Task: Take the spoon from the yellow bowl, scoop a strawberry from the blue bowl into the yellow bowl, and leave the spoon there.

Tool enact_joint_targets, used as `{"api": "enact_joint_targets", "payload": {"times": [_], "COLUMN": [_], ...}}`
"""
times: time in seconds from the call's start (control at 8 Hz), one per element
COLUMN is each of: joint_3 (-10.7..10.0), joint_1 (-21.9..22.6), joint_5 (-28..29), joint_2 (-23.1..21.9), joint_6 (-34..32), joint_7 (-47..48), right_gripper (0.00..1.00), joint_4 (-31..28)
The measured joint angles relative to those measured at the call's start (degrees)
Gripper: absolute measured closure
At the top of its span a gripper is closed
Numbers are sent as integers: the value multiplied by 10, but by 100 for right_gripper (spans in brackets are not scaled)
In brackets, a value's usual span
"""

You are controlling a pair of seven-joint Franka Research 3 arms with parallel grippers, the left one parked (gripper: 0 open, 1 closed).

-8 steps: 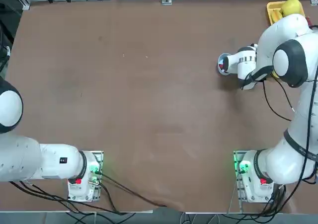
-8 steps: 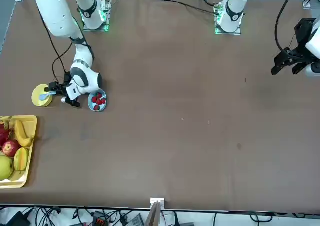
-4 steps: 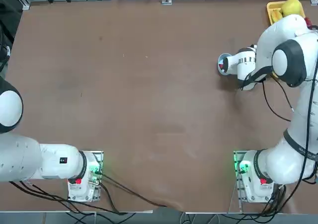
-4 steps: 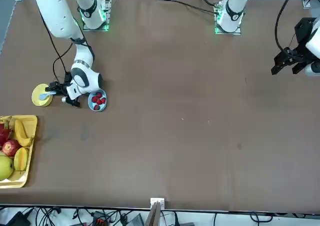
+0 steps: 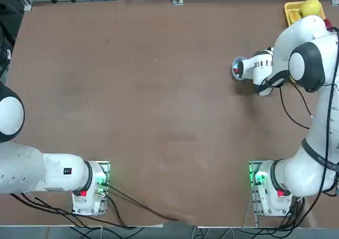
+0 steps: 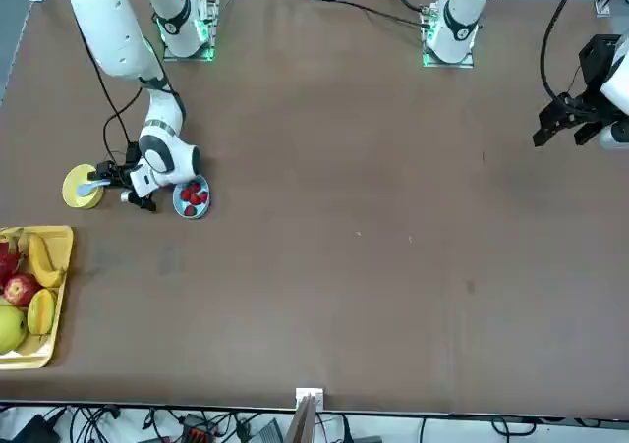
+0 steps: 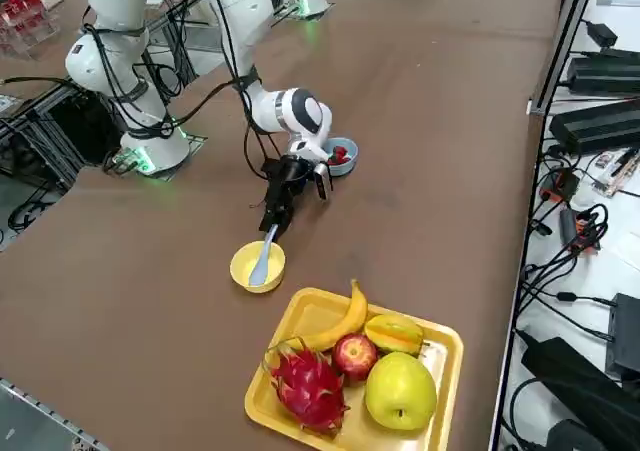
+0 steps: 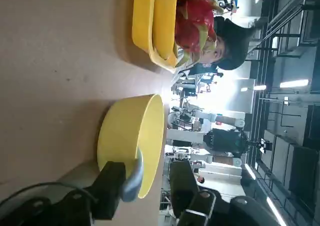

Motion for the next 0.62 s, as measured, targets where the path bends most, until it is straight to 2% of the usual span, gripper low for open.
{"api": "enact_joint_targets", "payload": {"times": [0.62], "joint_3": [0], "joint_1": [0], "joint_5": [0], "joint_2": [1], "joint_6": [-1], "joint_7": [0], "right_gripper": [47], "joint_4": [5]}}
